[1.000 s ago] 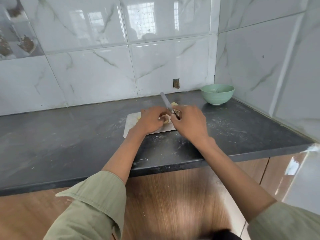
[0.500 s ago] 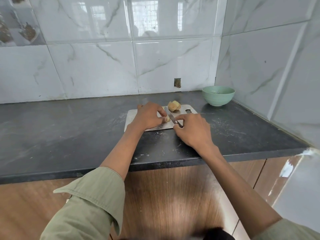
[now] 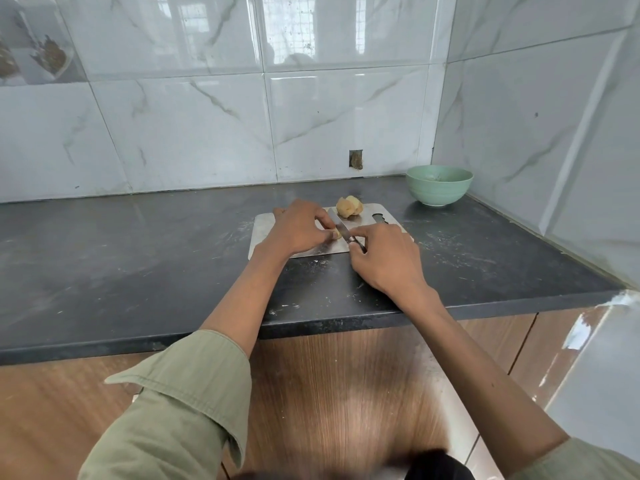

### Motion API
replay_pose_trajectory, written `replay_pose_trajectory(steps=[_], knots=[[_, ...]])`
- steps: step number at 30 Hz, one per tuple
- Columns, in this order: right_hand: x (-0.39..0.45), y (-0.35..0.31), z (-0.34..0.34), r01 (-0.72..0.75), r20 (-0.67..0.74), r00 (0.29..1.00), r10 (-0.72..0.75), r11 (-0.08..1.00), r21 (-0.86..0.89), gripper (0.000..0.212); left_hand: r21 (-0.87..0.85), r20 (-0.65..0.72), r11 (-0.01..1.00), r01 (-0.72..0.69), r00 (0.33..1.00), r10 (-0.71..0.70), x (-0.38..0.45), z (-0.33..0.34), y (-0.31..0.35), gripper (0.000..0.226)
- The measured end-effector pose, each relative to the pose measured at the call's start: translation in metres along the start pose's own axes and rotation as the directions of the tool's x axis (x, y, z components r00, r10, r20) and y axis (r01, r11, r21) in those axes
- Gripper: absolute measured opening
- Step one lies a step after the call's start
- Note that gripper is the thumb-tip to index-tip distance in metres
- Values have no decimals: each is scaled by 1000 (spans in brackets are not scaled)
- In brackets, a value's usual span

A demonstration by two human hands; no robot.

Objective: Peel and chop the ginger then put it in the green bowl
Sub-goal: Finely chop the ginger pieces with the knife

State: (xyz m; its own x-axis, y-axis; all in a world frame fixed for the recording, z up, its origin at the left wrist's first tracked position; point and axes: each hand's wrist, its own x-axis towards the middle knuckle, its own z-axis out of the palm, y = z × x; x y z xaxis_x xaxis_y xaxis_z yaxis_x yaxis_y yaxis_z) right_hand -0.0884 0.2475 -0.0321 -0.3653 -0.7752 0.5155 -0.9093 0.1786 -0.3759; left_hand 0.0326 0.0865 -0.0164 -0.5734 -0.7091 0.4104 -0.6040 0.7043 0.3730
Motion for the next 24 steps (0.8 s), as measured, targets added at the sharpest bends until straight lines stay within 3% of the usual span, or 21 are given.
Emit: replay_pose_trajectory(steps=[15, 24], knots=[[-8, -8, -1, 40, -24, 999, -43, 993, -112, 33, 12, -1, 1000, 0, 1000, 0, -1, 2, 2, 10], [-3, -8, 3, 95, 40, 995, -89, 971, -219, 27, 17, 10, 1000, 2, 1000, -2, -3, 0, 5, 11]])
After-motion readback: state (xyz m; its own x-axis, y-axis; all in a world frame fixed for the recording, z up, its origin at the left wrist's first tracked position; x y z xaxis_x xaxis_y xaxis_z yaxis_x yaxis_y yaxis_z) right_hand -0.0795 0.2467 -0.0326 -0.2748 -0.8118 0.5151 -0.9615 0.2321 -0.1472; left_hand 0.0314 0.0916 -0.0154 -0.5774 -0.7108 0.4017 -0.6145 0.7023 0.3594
